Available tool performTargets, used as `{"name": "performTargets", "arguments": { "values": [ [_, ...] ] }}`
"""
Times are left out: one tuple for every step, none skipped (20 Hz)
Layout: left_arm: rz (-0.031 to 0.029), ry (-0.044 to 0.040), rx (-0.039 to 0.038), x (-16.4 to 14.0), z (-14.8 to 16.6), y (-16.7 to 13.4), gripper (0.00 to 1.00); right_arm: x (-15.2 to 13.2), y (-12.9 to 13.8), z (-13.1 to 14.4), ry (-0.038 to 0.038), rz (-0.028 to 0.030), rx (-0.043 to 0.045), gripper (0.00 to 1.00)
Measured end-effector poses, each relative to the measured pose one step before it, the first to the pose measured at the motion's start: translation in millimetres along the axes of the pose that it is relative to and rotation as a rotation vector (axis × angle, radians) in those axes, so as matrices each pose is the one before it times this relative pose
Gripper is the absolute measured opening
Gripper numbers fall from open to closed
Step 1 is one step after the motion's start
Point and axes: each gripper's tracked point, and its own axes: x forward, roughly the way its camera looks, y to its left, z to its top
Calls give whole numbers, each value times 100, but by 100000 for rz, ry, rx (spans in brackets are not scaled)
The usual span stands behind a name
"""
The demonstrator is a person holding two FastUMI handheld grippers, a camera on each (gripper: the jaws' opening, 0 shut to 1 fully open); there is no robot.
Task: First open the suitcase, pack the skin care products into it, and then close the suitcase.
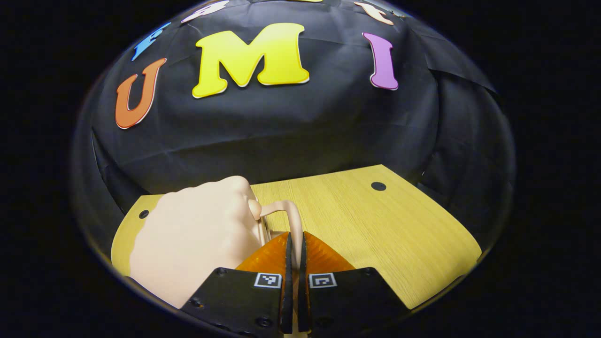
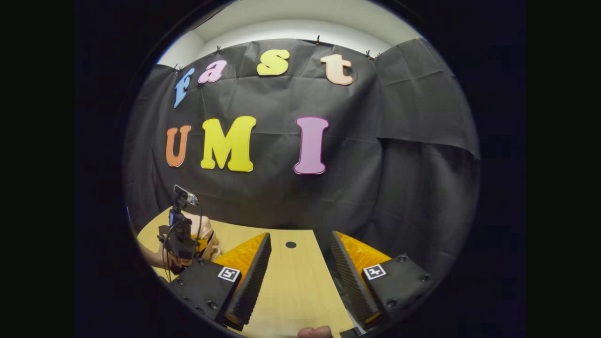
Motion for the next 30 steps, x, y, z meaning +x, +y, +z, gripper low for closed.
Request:
{"name": "performTargets", "arguments": {
  "values": [
    [726,847,907,462,-321,-116,7,105,-144,-91,315,96,-511,77],
    [997,825,1151,246,-410,-199,7,190,-166,-76,317,163,-571,77],
    [787,97,1342,169,-200,-292,7,200,-193,-69,343,105,-162,77],
    [319,58,1318,277,-240,-428,7,281,-228,-193,655,122,255,77],
    [-80,871,711,166,-374,-456,8,154,-130,-220,894,324,602,77],
    [-696,1156,-1141,262,-410,-499,8,347,-115,-310,688,471,653,77],
    [367,655,-410,198,-229,-215,12,195,-3,-177,524,618,439,77],
    [1476,-116,980,49,87,20,12,232,-24,-171,312,533,107,77],
    [292,673,-412,84,-103,-240,14,175,-103,-22,-74,611,16,77],
    [-13,717,-635,36,-134,-246,16,180,-57,-58,-332,562,-17,75],
    [-582,1255,-175,135,-253,-371,20,183,22,-103,69,790,179,77],
    [-25,1467,469,-91,-120,-215,25,226,12,-166,174,1223,437,77],
    [-1819,2829,-1327,-123,-502,-645,29,283,207,-15,122,1906,697,77],
    [-441,115,80,-482,-55,-342,34,333,276,61,-498,1911,458,77],
    [-1223,-530,-1067,-452,343,-569,50,435,145,128,-628,1449,126,77],
    [-1312,375,-1628,-506,49,-694,46,479,200,195,-957,1490,235,77],
    [-1915,471,-1039,-800,-47,-655,74,441,295,244,-814,1415,516,77],
    [-3037,1359,-1462,-920,-302,-1101,80,414,395,202,-843,1547,652,77],
    [-2233,213,-1088,-956,-25,-951,88,432,304,110,-574,1130,404,76],
    [-697,-1795,-39,-1070,582,-422,91,428,311,94,-509,731,443,77],
    [191,-2873,389,-1253,913,-170,100,435,436,337,-988,1043,806,75],
    [386,-4246,-425,-1608,1348,-24,92,398,681,551,-1341,1165,864,77],
    [563,-5712,-1167,-1472,1782,150,92,445,743,368,-1102,1315,257,76],
    [1995,-5807,-1504,-1411,1996,561,92,324,779,242,-1099,879,-508,78],
    [2804,-5003,-2463,-1339,2069,818,92,453,643,211,-835,627,-1382,77],
    [2494,-4833,-2421,-1344,2053,801,92,256,955,353,-707,977,-1193,77],
    [2273,-4810,-2027,-1333,2166,819,92,201,913,385,-795,987,-664,77],
    [2221,-4719,-780,-1018,1980,846,92,240,883,533,-1143,808,-345,77],
    [1909,-4461,575,-860,1685,685,92,171,930,817,-1872,584,103,77],
    [1838,-4736,1537,-1136,1738,601,92,168,806,895,-2440,6,-177,77]
  ]
}}
